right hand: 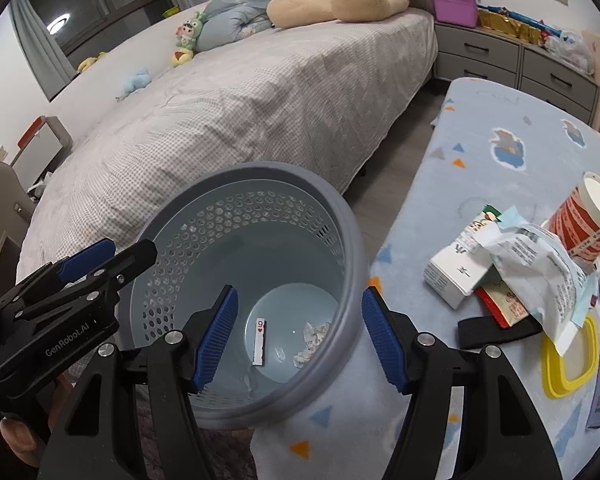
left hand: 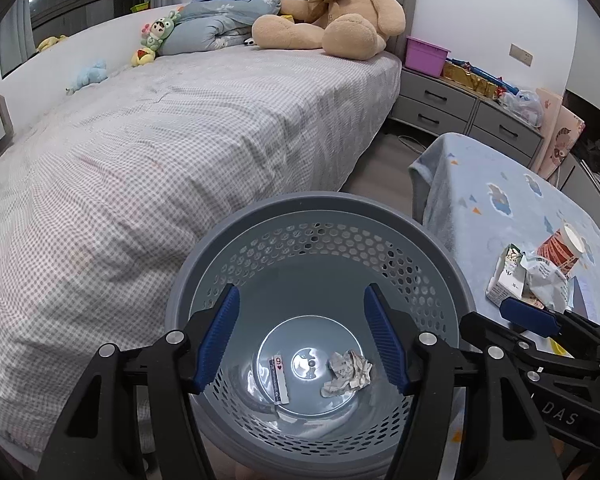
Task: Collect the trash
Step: 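Move both grippers back over the table toward the remaining trash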
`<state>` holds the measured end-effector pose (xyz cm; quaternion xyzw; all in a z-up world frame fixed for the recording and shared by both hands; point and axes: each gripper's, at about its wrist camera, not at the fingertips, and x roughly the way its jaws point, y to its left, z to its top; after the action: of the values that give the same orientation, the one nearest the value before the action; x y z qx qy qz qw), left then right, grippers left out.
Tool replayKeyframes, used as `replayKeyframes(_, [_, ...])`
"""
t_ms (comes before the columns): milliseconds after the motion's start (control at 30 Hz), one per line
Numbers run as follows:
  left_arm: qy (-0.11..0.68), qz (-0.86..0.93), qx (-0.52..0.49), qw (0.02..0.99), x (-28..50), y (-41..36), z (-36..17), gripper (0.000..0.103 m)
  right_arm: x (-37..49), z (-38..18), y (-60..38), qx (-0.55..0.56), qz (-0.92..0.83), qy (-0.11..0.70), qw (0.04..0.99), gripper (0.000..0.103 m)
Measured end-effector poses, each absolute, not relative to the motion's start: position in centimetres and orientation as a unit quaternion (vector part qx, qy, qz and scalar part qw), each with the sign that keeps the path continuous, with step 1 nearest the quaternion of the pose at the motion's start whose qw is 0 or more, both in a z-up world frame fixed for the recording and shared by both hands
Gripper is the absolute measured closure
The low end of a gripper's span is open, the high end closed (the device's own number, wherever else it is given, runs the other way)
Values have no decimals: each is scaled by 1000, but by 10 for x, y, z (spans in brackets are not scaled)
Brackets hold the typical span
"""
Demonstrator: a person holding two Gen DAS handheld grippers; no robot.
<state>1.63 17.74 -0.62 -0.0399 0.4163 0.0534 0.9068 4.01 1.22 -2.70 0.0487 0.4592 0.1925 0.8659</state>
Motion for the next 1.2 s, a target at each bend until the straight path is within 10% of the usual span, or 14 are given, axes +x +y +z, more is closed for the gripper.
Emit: replayKeyframes(1200, [403,-38,11,914,1,60,-4,39,-25,-16,-206,108,4,438,892,38])
